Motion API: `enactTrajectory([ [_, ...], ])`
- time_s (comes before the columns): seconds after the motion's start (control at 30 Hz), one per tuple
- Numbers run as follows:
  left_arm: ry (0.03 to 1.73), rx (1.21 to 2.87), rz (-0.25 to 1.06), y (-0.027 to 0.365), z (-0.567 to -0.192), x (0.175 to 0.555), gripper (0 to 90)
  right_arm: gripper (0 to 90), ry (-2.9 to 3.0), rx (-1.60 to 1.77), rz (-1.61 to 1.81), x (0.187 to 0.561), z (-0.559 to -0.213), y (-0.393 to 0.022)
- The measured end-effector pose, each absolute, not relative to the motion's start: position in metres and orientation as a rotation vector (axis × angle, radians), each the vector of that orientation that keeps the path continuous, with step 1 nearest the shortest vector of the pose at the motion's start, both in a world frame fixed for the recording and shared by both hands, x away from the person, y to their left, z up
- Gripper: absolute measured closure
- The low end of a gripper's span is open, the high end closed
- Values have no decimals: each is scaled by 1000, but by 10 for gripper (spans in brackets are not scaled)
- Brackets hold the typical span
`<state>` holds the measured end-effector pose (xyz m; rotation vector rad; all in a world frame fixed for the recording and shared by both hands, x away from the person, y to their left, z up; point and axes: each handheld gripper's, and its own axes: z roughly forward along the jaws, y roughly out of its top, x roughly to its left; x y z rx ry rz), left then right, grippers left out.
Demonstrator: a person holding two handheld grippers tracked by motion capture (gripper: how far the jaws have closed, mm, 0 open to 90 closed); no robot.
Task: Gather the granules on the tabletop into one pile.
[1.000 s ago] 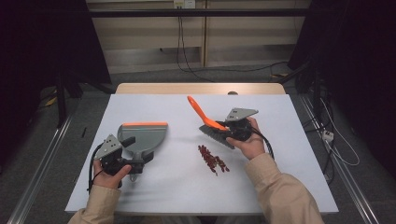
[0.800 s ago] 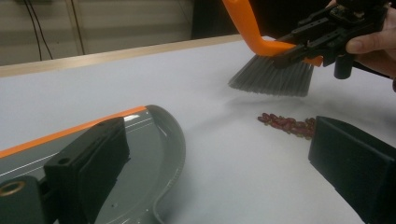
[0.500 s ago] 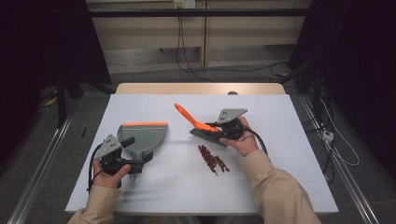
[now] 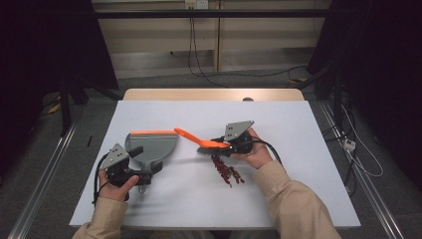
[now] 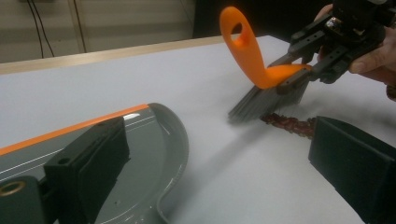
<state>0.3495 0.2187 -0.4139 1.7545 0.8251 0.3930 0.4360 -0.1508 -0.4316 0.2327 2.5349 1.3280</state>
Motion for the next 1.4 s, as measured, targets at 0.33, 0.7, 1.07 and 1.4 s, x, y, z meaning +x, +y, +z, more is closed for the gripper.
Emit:
enactTrajectory([
  [0.33,825,1755,395,218,-414,349,46,709,2614,143,1297,421,-429,-156],
  [0.7,819,1759,397,217,-413,348,46,708,2648,100,1272,401,-426,-163],
  [1.07,810,1763,400,214,-412,347,46,708,2641,124,1287,385,-425,-169],
  [1.4,808,1763,400,213,-412,348,46,710,2623,172,1297,383,-423,-171],
])
